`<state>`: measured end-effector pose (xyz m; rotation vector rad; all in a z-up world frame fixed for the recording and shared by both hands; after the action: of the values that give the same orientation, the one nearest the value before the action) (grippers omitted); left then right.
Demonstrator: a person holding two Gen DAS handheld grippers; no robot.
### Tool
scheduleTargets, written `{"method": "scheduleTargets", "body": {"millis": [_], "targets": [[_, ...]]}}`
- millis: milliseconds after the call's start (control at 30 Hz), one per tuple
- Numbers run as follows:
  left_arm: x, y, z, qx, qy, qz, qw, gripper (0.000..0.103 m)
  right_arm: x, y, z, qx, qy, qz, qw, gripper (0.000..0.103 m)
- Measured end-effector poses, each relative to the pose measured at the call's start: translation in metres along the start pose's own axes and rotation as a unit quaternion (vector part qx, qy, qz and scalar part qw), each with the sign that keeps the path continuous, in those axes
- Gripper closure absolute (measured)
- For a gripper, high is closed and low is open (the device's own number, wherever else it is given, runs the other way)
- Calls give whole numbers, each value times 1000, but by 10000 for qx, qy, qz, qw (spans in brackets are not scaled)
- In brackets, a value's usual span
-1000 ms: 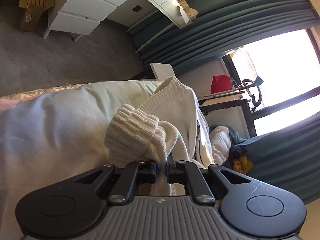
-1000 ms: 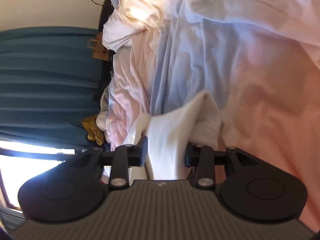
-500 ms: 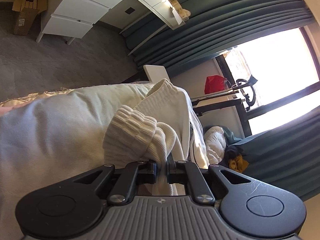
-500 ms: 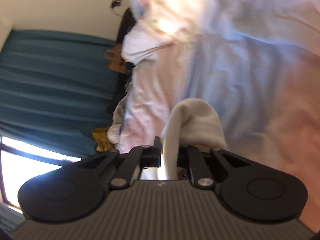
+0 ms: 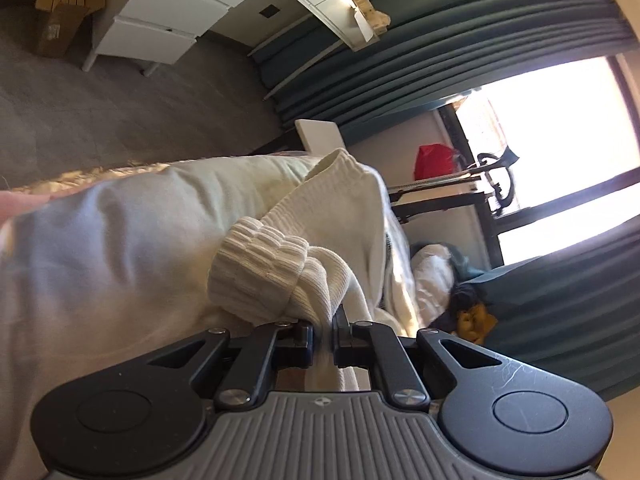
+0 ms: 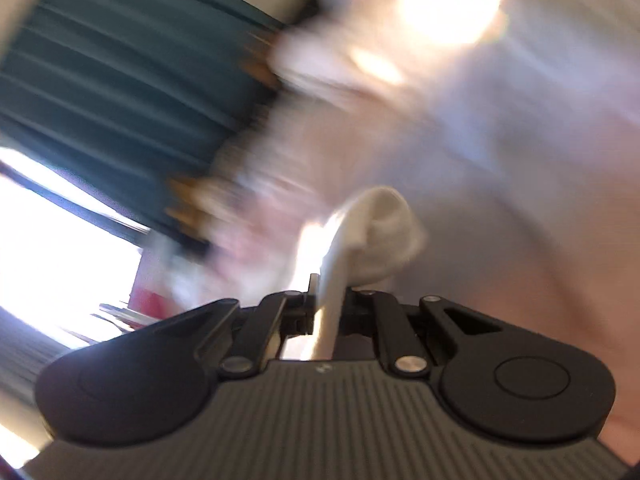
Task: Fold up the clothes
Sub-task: 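Open both grippers and release the folded sweatpants leg onto the bed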
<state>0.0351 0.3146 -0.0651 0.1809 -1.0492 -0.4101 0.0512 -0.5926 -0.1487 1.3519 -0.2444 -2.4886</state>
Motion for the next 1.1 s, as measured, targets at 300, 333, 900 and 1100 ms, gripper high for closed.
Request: {"method": "scheduleTargets", "body": {"millis": [300, 333, 900, 1100], "targets": [[-4, 0, 3, -80, -80, 24, 9999, 94, 12, -6, 3, -68, -350, -87, 9993, 93], [-6, 0, 3, -133, -50, 17, 9999, 94, 4, -6, 3, -12, -423, 151, 9990, 93], [45, -71, 74, -553, -229, -1951, 9789, 28, 10, -5, 63, 104, -867, 1226, 9886, 59], [100, -121, 50, -798, -539, -2945, 9508, 28, -31, -13, 45, -256, -294, 1522, 9876, 42]]}}
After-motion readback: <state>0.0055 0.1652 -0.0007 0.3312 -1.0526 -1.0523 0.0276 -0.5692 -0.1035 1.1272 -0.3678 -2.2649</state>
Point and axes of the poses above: each gripper's, at about its wrist camera, not at the fingertips, and z roughly against the way its jaws point, x to its right, y to its top, the point moved 4 cm from there along -z, roughly the way its jaws point, and after that the axes turned 2 degrees about -z, right-handed, at the moved point
